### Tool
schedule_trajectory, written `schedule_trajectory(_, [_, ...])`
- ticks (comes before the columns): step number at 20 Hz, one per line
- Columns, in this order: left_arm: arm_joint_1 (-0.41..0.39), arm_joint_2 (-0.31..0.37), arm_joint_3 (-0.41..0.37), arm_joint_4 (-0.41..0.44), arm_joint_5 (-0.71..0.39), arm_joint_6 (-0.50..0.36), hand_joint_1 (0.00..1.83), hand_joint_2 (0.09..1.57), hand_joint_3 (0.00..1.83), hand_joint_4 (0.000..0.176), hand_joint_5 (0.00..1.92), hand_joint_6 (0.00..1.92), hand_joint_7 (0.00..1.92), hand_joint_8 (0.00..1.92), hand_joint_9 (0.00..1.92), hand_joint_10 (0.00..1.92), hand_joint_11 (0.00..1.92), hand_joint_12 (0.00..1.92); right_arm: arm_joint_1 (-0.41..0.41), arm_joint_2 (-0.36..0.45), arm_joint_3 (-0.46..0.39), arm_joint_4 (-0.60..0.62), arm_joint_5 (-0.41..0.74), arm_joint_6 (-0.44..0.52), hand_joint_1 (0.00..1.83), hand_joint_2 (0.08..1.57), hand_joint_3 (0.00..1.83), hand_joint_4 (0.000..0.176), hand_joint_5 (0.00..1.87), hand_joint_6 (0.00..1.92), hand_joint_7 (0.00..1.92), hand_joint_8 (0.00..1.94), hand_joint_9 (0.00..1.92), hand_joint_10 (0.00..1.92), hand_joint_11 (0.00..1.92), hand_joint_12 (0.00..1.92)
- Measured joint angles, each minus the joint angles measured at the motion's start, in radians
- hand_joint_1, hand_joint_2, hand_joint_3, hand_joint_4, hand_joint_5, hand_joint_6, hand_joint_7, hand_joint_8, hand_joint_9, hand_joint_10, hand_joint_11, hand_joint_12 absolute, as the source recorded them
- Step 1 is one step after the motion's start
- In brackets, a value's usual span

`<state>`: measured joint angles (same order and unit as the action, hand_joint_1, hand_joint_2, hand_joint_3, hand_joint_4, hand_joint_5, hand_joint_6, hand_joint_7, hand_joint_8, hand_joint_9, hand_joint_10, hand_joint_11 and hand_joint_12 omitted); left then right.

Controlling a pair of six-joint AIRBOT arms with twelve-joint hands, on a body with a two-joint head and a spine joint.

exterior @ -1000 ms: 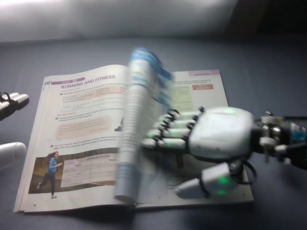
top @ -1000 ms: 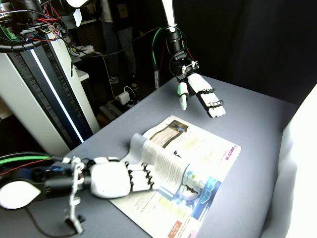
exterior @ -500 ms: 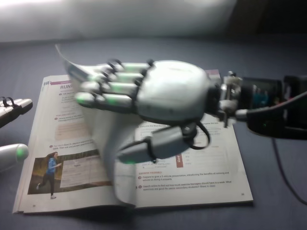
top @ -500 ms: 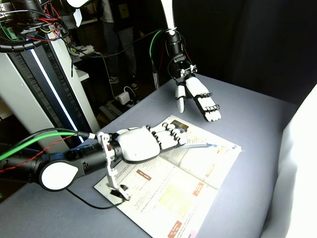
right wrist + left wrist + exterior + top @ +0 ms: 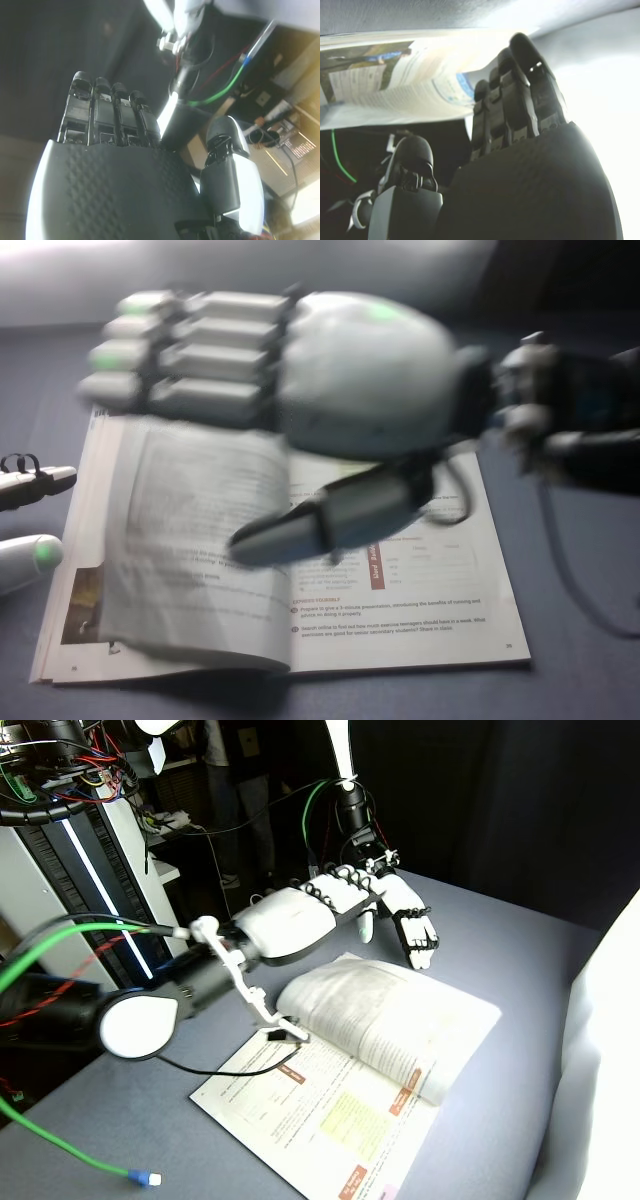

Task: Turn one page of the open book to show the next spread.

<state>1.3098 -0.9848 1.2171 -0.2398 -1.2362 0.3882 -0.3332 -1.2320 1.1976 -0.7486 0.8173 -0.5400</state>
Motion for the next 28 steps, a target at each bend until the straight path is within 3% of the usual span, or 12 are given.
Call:
schedule_trajectory(1, [0.0, 0.009, -0.009, 0.001, -0.005, 0.002, 0.33, 1.33, 0.0, 0.019, 0.13, 0.0, 0.06, 0.0, 0.07, 0.0, 0.02, 0.18, 0.002, 0.047, -0.014, 0.047, -0.008, -0.041, 0.0, 1.15, 0.0, 0.006, 0.0, 0.0, 0.0, 0.0, 0.0, 0.0, 0.0, 0.0])
schedule_trajectory(2, [0.002, 0.018, -0.013, -0.002, -0.007, 0.007, 0.35, 1.3, 0.0, 0.022, 0.11, 0.0, 0.04, 0.0, 0.01, 0.0, 0.0, 0.04, 0.007, 0.06, -0.019, 0.09, -0.014, -0.077, 0.0, 1.16, 0.0, 0.002, 0.0, 0.0, 0.0, 0.0, 0.0, 0.0, 0.0, 0.0])
schedule_trajectory(11, [0.008, 0.067, -0.034, -0.027, -0.066, 0.027, 0.23, 1.27, 0.0, 0.0, 0.0, 0.0, 0.0, 0.0, 0.0, 0.0, 0.0, 0.0, -0.023, 0.263, -0.117, 0.238, -0.137, -0.231, 0.0, 1.16, 0.0, 0.002, 0.0, 0.0, 0.0, 0.0, 0.0, 0.0, 0.0, 0.0])
schedule_trajectory(13, [0.008, 0.068, -0.034, -0.025, -0.082, 0.027, 0.25, 1.26, 0.0, 0.0, 0.0, 0.0, 0.0, 0.0, 0.0, 0.0, 0.0, 0.0, -0.061, 0.292, -0.131, 0.278, -0.167, -0.261, 0.18, 1.15, 0.0, 0.112, 0.0, 0.0, 0.0, 0.0, 0.0, 0.0, 0.0, 0.0])
schedule_trajectory(15, [0.007, 0.071, -0.034, -0.021, -0.093, 0.027, 0.32, 1.25, 0.0, 0.013, 0.0, 0.0, 0.0, 0.0, 0.0, 0.0, 0.0, 0.0, -0.113, 0.325, -0.151, 0.365, -0.186, -0.318, 0.16, 1.15, 0.0, 0.081, 0.0, 0.0, 0.0, 0.0, 0.0, 0.0, 0.0, 0.0])
schedule_trajectory(18, [-0.001, 0.072, -0.035, -0.027, -0.119, 0.027, 0.31, 1.26, 0.0, 0.035, 0.0, 0.0, 0.0, 0.0, 0.0, 0.0, 0.0, 0.0, -0.186, 0.369, -0.179, 0.511, -0.16, -0.403, 0.03, 1.11, 0.0, 0.138, 0.0, 0.0, 0.0, 0.0, 0.0, 0.0, 0.0, 0.0])
schedule_trajectory(19, [-0.003, 0.072, -0.035, -0.024, -0.135, 0.027, 0.32, 1.27, 0.0, 0.011, 0.0, 0.0, 0.0, 0.0, 0.0, 0.0, 0.06, 0.03, -0.222, 0.385, -0.194, 0.579, -0.124, -0.418, 0.0, 1.12, 0.0, 0.126, 0.0, 0.0, 0.0, 0.0, 0.0, 0.0, 0.0, 0.0])
schedule_trajectory(23, [-0.04, 0.071, -0.045, -0.037, -0.229, 0.05, 0.47, 1.33, 0.01, 0.03, 0.0, 0.0, 0.0, 0.0, 0.0, 0.0, 0.0, 0.0, -0.392, 0.468, -0.237, 0.8, 0.065, -0.458, 0.34, 1.21, 0.01, 0.116, 0.0, 0.0, 0.0, 0.0, 0.01, 0.0, 0.0, 0.26])
schedule_trajectory(25, [-0.064, 0.066, -0.044, -0.044, -0.274, 0.058, 0.44, 1.34, 0.01, 0.052, 0.0, 0.0, 0.0, 0.0, 0.0, 0.0, 0.02, 0.01, -0.468, 0.495, -0.26, 0.874, 0.188, -0.46, 0.31, 1.17, 0.0, 0.092, 0.0, 0.0, 0.0, 0.0, 0.07, 0.02, 0.0, 0.56])
schedule_trajectory(26, [-0.076, 0.062, -0.044, -0.049, -0.284, 0.06, 0.36, 1.34, 0.01, 0.057, 0.0, 0.0, 0.0, 0.0, 0.0, 0.0, 0.0, 0.0, -0.501, 0.503, -0.27, 0.899, 0.243, -0.46, 0.36, 1.14, 0.0, 0.12, 0.0, 0.0, 0.02, 0.0, 0.11, 0.02, 0.0, 0.61])
schedule_trajectory(27, [-0.09, 0.056, -0.042, -0.048, -0.292, 0.061, 0.35, 1.34, 0.01, 0.105, 0.0, 0.0, 0.0, 0.0, 0.0, 0.0, 0.0, 0.0, -0.533, 0.505, -0.279, 0.913, 0.302, -0.454, 0.35, 1.16, 0.0, 0.121, 0.0, 0.0, 0.01, 0.0, 0.13, 0.03, 0.0, 0.66])
schedule_trajectory(28, [-0.097, 0.052, -0.042, -0.047, -0.298, 0.06, 0.31, 1.37, 0.02, 0.097, 0.0, 0.0, 0.0, 0.0, 0.0, 0.0, 0.0, 0.0, -0.554, 0.505, -0.282, 0.915, 0.341, -0.443, 0.34, 1.16, 0.0, 0.123, 0.0, 0.0, 0.0, 0.0, 0.16, 0.03, 0.0, 0.77])
